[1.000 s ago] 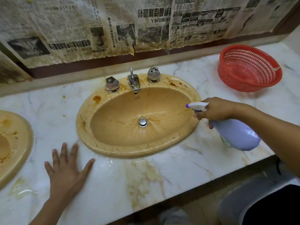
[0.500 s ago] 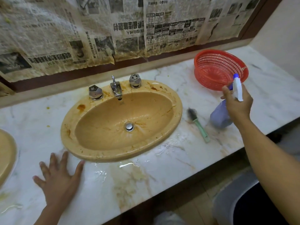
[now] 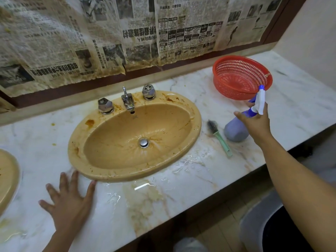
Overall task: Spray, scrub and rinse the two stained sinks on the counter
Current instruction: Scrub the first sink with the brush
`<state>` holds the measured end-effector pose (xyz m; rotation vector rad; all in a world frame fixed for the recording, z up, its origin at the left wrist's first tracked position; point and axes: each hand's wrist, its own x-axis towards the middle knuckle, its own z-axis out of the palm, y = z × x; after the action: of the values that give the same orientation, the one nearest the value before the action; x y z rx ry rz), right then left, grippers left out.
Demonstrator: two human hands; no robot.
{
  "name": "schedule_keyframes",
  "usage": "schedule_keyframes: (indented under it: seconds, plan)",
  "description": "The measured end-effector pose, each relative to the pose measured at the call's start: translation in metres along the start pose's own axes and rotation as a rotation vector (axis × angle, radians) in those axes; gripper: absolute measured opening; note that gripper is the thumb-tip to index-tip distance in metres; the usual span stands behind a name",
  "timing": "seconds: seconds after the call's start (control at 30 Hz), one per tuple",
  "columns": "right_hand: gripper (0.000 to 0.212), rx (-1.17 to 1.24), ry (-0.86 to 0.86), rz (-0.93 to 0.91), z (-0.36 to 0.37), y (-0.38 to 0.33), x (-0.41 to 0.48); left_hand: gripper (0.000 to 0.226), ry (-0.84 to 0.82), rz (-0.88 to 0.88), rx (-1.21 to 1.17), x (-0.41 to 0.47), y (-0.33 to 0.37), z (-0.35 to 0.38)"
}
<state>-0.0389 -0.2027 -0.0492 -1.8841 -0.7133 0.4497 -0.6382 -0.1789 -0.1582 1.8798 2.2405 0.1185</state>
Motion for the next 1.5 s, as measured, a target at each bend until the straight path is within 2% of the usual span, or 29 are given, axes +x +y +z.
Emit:
schedule_keyframes:
  seconds: [0.07, 0.13, 0.2, 0.3, 0.37, 0.43, 0.57, 0.67, 0.73, 0.83, 0.93, 1.07, 1.2, 1.3, 1.5]
  plan:
    - [0.097, -0.005, -0.016, 0.106, 0.0, 0.011, -0.01, 0.09, -0.002, 0.005, -0.004, -0.001, 0.0, 0.0]
    - [0.104, -0.171, 0.063, 0.235, 0.007, 0.022, -0.032, 0.091, -0.01, 0.001, -0.013, -0.001, 0.0, -0.001]
    - [0.083, -0.439, 0.124, 0.291, 0.02, 0.03, -0.064, 0.092, -0.01, -0.001, -0.017, -0.001, -0.001, -0.001]
    - [0.05, -0.704, 0.045, 0.154, 0.042, 0.034, -0.095, 0.092, -0.016, -0.001, -0.019, -0.001, 0.0, -0.001]
    - [0.044, -0.864, -0.019, 0.067, 0.055, 0.035, -0.097, 0.091, -0.014, -0.002, -0.023, -0.001, -0.001, -0.002]
    - [0.04, -0.967, -0.053, 0.065, 0.064, 0.033, -0.093, 0.091, -0.012, -0.002, -0.025, -0.001, -0.001, -0.002]
    - [0.02, -1.019, -0.097, 0.109, 0.078, 0.033, -0.09, 0.091, -0.006, 0.004, -0.033, 0.001, -0.002, -0.004]
    - [0.018, -0.897, -0.065, 0.159, 0.089, 0.026, -0.09, 0.092, 0.0, 0.018, -0.037, 0.007, -0.006, -0.009]
    - [0.019, -0.781, -0.075, 0.121, 0.097, 0.014, -0.09, 0.093, 0.013, 0.048, -0.05, 0.015, -0.011, -0.014]
    - [0.019, -0.719, -0.25, -0.001, 0.11, -0.016, -0.093, 0.099, 0.015, 0.141, -0.115, 0.03, -0.02, -0.023]
    - [0.037, -0.721, -0.517, -0.085, 0.135, -0.045, -0.096, 0.113, -0.025, 0.194, -0.128, 0.048, -0.026, -0.026]
    - [0.035, -0.776, -0.8, -0.231, 0.19, -0.066, -0.098, 0.123, -0.104, 0.234, -0.101, 0.062, -0.032, -0.021]
    - [0.024, -0.932, -0.941, -0.287, 0.241, -0.056, -0.089, 0.129, -0.081, 0.269, -0.028, 0.059, -0.031, -0.017]
    - [0.025, -1.063, -1.065, -0.34, 0.266, -0.046, -0.081, 0.131, -0.058, 0.26, 0.009, 0.061, -0.03, -0.016]
    - [0.03, -1.098, -1.219, -0.427, 0.294, -0.019, -0.071, 0.132, -0.059, 0.242, 0.05, 0.065, -0.028, -0.013]
